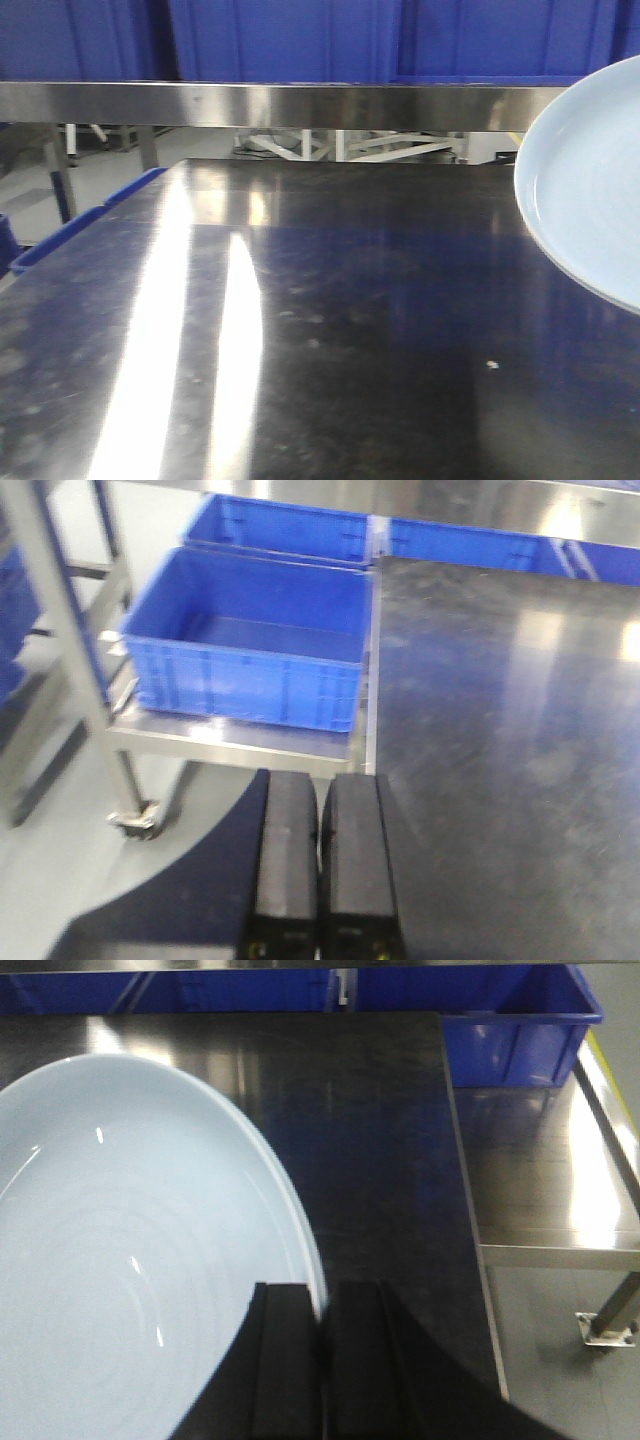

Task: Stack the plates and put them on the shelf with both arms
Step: 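Turn the base away from the table while holding the plates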

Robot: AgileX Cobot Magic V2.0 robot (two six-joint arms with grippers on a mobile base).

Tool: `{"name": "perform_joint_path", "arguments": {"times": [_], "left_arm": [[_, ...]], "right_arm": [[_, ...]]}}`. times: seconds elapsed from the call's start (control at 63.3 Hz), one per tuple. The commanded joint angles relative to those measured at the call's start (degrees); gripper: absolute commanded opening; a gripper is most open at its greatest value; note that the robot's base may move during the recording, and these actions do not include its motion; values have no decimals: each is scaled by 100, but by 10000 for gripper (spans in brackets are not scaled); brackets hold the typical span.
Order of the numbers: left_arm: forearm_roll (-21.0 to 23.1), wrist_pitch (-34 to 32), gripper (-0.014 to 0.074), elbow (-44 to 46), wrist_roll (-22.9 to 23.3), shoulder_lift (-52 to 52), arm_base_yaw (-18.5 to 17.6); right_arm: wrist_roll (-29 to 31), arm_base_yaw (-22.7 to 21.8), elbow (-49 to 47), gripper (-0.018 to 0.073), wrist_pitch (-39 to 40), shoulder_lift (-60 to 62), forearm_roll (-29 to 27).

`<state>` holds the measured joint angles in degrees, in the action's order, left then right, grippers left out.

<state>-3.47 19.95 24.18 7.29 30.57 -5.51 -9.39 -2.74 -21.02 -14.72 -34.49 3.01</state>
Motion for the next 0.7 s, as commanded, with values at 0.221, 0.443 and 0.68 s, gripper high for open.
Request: {"name": "perform_joint_path", "arguments": {"times": [0.221, 0.443, 0.68], "left_arm": [[36, -448, 87, 163, 47, 15, -4], [36, -448, 87, 163, 47, 15, -4], [36, -448, 87, 163, 47, 15, -4]], "right_arm": [[19, -39, -167, 57, 601, 30, -5], [19, -39, -167, 57, 601, 30, -5], [19, -39, -167, 57, 601, 30, -5]]}}
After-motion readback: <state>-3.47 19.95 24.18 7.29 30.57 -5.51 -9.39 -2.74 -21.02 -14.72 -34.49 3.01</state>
